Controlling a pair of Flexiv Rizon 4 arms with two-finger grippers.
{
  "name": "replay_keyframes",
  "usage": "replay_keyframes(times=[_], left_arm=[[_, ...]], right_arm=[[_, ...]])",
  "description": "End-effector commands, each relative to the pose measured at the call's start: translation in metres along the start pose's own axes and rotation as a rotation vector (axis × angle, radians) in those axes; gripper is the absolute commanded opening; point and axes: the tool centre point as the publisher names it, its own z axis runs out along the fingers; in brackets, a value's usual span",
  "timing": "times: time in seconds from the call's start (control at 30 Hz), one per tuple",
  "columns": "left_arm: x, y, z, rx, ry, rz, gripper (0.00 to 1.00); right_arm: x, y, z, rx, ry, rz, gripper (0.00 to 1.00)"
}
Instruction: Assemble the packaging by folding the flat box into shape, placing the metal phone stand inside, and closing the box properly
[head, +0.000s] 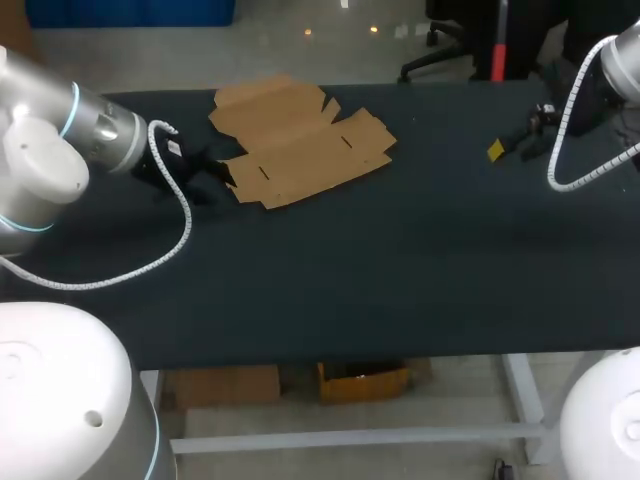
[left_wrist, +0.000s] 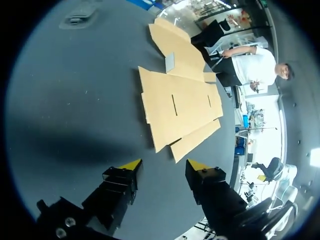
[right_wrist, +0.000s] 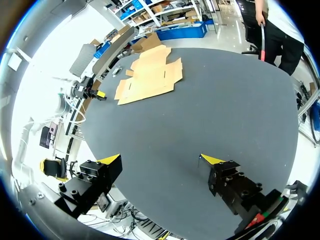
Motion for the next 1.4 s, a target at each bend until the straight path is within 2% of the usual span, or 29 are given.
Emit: replay_keyframes(times=[0.03, 0.17, 0.57, 0.97, 1.4], left_arm=[[-0.008, -0.007, 0.011, 0.001, 0.018, -0.007, 0.56], [-0.011, -0.013, 0.016, 0.008, 0.042, -0.014, 0.57], [-0.014, -0.028, 0.027, 0.019, 0.077, -0.094, 0.47], [-0.014, -0.038, 0.036, 0.036, 0.121, -0.184, 0.49], [-0.010, -0.044, 0.052, 0.038, 0.194, -0.229, 0.47]], right_arm=[[0.000, 0.000, -0.002, 0.003, 0.005, 0.002, 1.00], [0.001, 0.000, -0.002, 0.003, 0.004, 0.004, 1.00], [0.001, 0.003, 0.004, 0.007, 0.016, 0.037, 1.00], [0.002, 0.002, 0.008, 0.013, 0.031, 0.045, 1.00], [0.002, 0.001, 0.009, 0.018, 0.042, 0.051, 1.00]])
